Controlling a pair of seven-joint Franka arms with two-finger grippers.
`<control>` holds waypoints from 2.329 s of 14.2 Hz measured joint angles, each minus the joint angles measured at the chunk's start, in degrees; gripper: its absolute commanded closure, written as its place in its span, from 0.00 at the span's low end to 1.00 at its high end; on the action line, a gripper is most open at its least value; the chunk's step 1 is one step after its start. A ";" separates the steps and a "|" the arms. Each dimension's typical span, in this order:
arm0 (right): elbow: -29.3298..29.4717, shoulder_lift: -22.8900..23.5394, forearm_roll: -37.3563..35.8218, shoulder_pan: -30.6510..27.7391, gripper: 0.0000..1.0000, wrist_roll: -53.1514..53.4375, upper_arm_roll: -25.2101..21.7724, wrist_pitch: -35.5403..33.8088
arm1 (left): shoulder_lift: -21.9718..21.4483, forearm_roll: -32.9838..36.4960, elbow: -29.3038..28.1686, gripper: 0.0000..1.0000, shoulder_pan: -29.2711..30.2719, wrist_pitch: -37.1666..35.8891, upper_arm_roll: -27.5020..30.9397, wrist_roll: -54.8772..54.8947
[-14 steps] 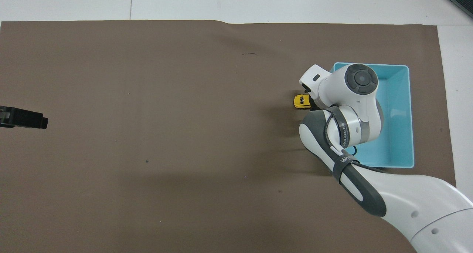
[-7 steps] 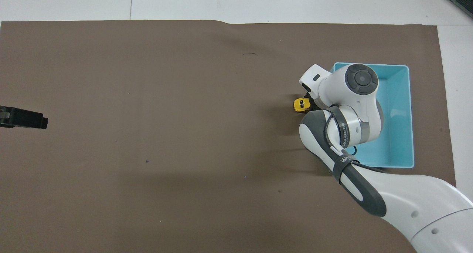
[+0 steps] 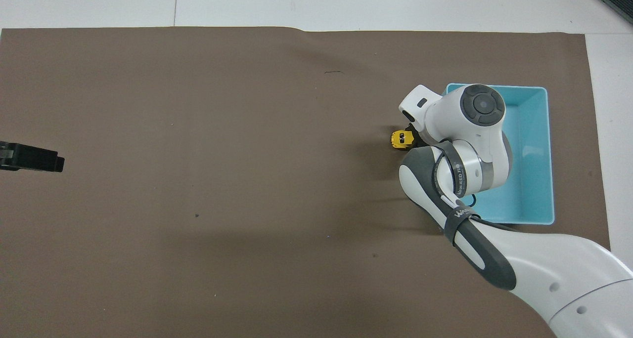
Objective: Wind up and store yellow beetle car
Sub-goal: 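Lift the yellow car off the table with the right gripper, then carry the car into the blue box and lower it inside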
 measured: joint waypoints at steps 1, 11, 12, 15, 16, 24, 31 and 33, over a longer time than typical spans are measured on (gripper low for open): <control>0.59 0.00 0.01 0.04 0.72 0.00 0.01 -0.08 | 0.00 0.00 0.00 0.00 0.00 0.00 0.00 0.00; 7.79 -0.18 0.10 3.07 0.75 5.21 0.05 -7.24 | 0.00 0.00 0.00 0.00 0.00 0.00 0.00 0.00; 8.45 -0.40 0.10 3.06 0.75 5.31 0.02 -8.54 | 0.00 0.00 0.00 0.00 0.00 0.00 0.00 0.00; 9.31 -1.93 0.10 2.92 0.76 5.45 -0.05 -11.69 | 0.00 0.00 0.00 0.00 0.00 0.00 0.00 0.00; 9.45 -2.73 0.10 2.85 0.76 5.45 -0.11 -12.83 | 0.00 0.00 0.00 0.00 0.00 0.00 0.00 0.00; 9.65 -8.62 0.10 0.47 0.78 5.46 -0.69 -21.29 | 0.00 0.00 0.00 0.00 0.00 0.00 0.00 0.00; 8.42 -9.56 0.08 -6.63 0.78 0.07 -0.97 -25.25 | 0.00 0.00 0.00 0.00 0.00 0.00 0.00 0.00; 7.01 -10.05 0.08 -7.88 0.78 -1.75 -0.98 -25.22 | 0.00 0.00 0.00 0.00 0.00 0.00 0.00 0.00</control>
